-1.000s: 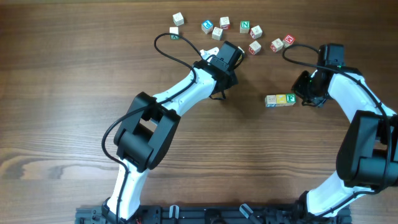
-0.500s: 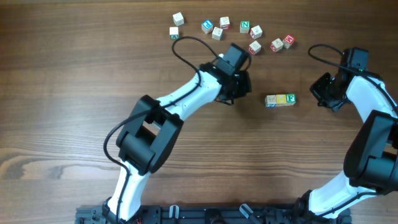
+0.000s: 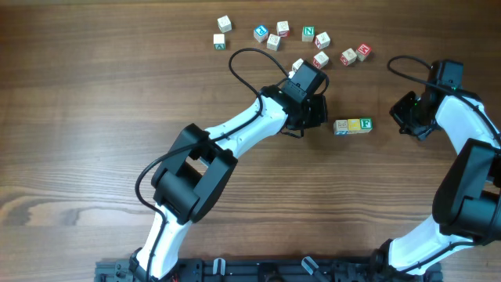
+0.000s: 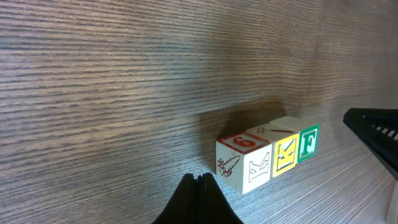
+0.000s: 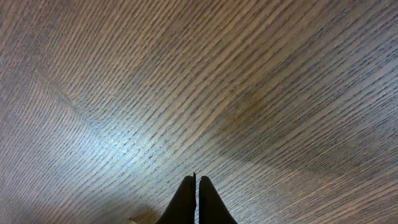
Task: Form a horizontal line
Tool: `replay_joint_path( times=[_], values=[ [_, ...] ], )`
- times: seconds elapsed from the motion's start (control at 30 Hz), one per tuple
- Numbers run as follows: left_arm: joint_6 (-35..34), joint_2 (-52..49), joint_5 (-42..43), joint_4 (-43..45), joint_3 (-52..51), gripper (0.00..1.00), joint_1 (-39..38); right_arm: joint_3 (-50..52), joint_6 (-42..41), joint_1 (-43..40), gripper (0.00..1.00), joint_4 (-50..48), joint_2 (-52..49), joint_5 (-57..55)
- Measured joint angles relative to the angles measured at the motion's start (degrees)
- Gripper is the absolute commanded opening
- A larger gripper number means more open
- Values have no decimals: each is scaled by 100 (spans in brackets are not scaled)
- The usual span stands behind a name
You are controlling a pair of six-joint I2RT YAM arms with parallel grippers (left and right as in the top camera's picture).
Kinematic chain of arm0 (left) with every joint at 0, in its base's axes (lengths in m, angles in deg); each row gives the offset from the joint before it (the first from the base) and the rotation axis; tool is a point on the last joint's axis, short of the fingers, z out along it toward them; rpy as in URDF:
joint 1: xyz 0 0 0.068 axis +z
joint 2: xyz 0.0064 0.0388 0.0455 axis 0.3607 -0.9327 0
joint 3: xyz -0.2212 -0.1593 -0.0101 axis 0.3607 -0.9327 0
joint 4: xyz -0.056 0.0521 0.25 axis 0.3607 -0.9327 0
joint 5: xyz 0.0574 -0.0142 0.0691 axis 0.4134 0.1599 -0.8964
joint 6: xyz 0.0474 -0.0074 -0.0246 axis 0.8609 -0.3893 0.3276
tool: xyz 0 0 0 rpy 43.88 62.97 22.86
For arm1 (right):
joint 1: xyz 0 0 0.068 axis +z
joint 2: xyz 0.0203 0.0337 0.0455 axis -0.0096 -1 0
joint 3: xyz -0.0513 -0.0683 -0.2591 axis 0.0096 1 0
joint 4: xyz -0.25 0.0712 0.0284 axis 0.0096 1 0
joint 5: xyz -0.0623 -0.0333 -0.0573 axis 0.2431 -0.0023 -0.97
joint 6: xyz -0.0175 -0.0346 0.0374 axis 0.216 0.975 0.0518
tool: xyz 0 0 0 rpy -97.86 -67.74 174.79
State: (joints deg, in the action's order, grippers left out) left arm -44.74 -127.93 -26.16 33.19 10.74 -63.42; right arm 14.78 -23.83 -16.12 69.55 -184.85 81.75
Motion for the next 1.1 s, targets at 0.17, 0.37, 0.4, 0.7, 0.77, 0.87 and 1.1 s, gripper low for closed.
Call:
replay_joint_path(
  times=[0.17, 0.37, 0.4, 0.7, 0.77, 0.87, 1.1],
  values=[
    [-11, 0, 0, 50, 0, 4, -9, 0, 0, 0, 5, 0, 0, 0],
    [-103, -15, 0, 280, 0, 4, -83, 0, 0, 0, 5, 0, 0, 0],
    [-175, -48, 2, 282, 0, 4, -90, 0, 0, 0, 5, 0, 0, 0],
    [-577, -372, 24, 295, -7, 4, -96, 0, 0, 0, 5, 0, 0, 0],
    [-599, -372, 22, 343, -7, 5, -118, 0, 0, 0, 5, 0, 0, 0],
    [-605, -372, 24, 511, -7, 5, -195, 0, 0, 0, 5, 0, 0, 0],
    [-623, -372, 24, 623, -7, 4, -256, 0, 0, 0, 5, 0, 0, 0]
  ],
)
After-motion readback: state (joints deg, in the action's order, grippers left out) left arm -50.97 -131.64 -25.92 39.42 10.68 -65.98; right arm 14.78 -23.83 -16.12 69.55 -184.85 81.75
